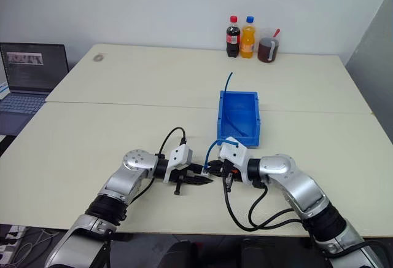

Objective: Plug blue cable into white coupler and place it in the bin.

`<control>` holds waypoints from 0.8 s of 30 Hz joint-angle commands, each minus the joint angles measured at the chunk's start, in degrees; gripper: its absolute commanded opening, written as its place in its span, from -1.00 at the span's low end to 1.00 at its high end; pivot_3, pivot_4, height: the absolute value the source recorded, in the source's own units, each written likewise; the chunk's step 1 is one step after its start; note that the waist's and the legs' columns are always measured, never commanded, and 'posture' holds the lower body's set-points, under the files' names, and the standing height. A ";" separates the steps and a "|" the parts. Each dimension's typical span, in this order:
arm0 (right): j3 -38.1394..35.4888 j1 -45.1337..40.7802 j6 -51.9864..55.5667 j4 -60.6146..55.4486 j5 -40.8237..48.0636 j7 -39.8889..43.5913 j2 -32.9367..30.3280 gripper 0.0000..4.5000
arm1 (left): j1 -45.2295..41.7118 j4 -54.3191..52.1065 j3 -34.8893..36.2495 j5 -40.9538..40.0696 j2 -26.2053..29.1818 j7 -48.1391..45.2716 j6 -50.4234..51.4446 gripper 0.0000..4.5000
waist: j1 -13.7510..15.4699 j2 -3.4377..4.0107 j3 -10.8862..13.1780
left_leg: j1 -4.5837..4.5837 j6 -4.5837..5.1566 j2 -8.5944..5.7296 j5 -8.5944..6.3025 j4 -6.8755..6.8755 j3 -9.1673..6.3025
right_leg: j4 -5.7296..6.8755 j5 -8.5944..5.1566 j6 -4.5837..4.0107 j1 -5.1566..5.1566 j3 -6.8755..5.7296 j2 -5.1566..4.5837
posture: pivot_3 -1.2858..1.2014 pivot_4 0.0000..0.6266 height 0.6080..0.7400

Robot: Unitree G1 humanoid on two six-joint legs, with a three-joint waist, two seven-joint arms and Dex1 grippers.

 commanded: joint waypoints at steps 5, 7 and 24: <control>4.97 -0.94 -0.19 5.25 -5.83 3.84 -0.94 -0.93 | 0.41 -1.57 -0.50 -0.37 -0.24 0.92 0.14 -0.62 | -0.03 0.00 -0.10 | 0.06 0.00 0.01 0.00 -0.01 0.00 | 0.01 0.00 0.00 0.04 0.01 0.01 | 0.03 -0.52 1.00; 6.02 -0.97 -1.38 6.47 -7.26 5.07 -1.51 -0.93 | 0.39 -1.60 -0.46 -0.36 -0.21 1.06 0.12 -0.62 | -0.06 0.00 -0.11 | 0.21 0.00 0.01 0.00 -0.04 0.01 | 0.00 0.00 0.00 0.16 0.02 0.01 | 0.03 -0.52 1.00; 7.82 -2.65 3.25 9.37 -9.19 9.35 -1.02 -0.93 | 1.05 -2.62 -0.87 -0.40 0.07 2.46 0.24 -0.62 | -0.11 0.10 -0.61 | 0.82 0.00 0.03 0.00 -0.21 0.04 | -0.16 -0.07 0.08 0.74 0.07 0.02 | 0.03 -0.52 1.00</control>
